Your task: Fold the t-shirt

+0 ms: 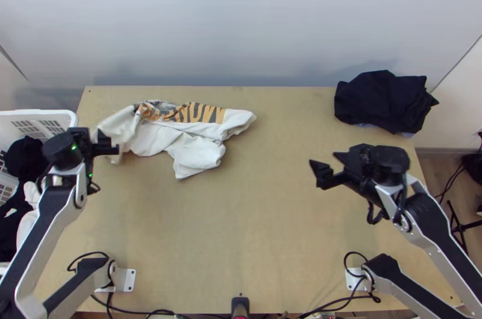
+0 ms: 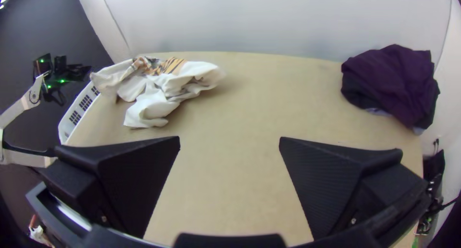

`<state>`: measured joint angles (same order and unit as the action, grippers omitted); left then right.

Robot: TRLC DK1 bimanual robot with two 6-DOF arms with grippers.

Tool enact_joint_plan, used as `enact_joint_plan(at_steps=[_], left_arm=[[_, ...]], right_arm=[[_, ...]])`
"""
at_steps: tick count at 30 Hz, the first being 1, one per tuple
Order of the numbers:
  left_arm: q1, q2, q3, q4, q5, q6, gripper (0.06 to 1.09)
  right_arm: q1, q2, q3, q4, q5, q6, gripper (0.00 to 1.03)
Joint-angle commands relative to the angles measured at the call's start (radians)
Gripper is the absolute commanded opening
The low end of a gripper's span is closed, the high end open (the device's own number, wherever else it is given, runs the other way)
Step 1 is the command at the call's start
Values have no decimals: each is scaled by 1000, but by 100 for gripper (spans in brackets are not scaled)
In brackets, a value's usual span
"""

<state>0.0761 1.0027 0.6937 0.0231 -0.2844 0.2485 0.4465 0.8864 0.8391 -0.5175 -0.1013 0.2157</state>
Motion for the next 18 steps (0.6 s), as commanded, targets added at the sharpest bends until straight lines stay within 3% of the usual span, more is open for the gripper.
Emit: enact_joint_plan(at_steps=[1,10,13,18], left_arm=[[86,-131,-29,-88,53,-51,104],[154,-325,-23,-269,67,-25,104],[157,-358,-20,-301,67,-28,104],[156,-420,15,-419,67,-117,104]], right_arm=[[52,80,-46,16,-98,74,96],[184,178,-113,145,-109,93,96],[230,230,-107,220,-71,94,96],[291,342,-71,281,-46,91,96]])
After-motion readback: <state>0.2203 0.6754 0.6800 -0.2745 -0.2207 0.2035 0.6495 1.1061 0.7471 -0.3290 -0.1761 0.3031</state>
